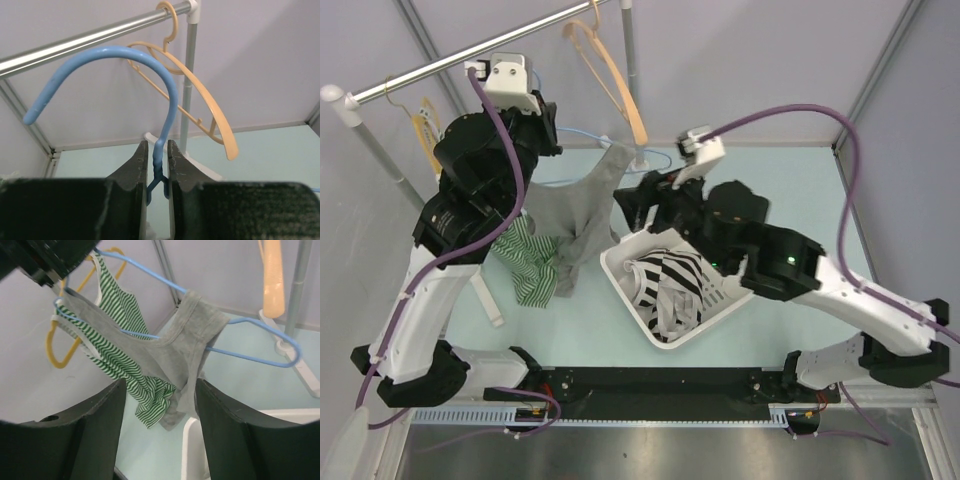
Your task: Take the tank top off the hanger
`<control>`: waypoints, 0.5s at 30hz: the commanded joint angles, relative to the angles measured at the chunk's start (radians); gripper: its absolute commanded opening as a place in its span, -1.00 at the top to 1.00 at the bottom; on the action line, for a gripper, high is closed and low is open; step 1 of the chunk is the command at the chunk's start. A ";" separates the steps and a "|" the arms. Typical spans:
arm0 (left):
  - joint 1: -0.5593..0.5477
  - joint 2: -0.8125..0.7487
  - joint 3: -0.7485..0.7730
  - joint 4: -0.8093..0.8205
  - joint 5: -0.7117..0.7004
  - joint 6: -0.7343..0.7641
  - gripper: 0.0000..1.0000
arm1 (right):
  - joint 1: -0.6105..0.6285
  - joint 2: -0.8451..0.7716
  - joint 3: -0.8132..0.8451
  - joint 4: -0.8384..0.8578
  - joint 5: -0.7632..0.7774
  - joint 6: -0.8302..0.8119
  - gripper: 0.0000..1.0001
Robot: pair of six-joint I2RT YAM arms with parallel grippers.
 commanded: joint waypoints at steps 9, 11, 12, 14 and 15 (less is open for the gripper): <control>-0.024 -0.048 -0.065 0.125 -0.103 0.089 1.00 | -0.022 0.293 0.256 0.029 0.158 0.007 -0.04; -0.026 -0.054 -0.072 0.123 -0.095 0.089 1.00 | -0.037 0.307 0.270 0.030 0.147 0.022 -0.02; -0.024 -0.059 -0.075 0.125 -0.092 0.089 1.00 | -0.040 0.310 0.271 0.030 0.145 0.025 -0.01; -0.026 -0.062 -0.077 0.123 -0.086 0.090 1.00 | -0.042 0.313 0.275 0.026 0.154 0.031 -0.01; -0.024 -0.062 -0.079 0.125 -0.088 0.091 1.00 | -0.042 0.313 0.273 0.021 0.161 0.034 -0.01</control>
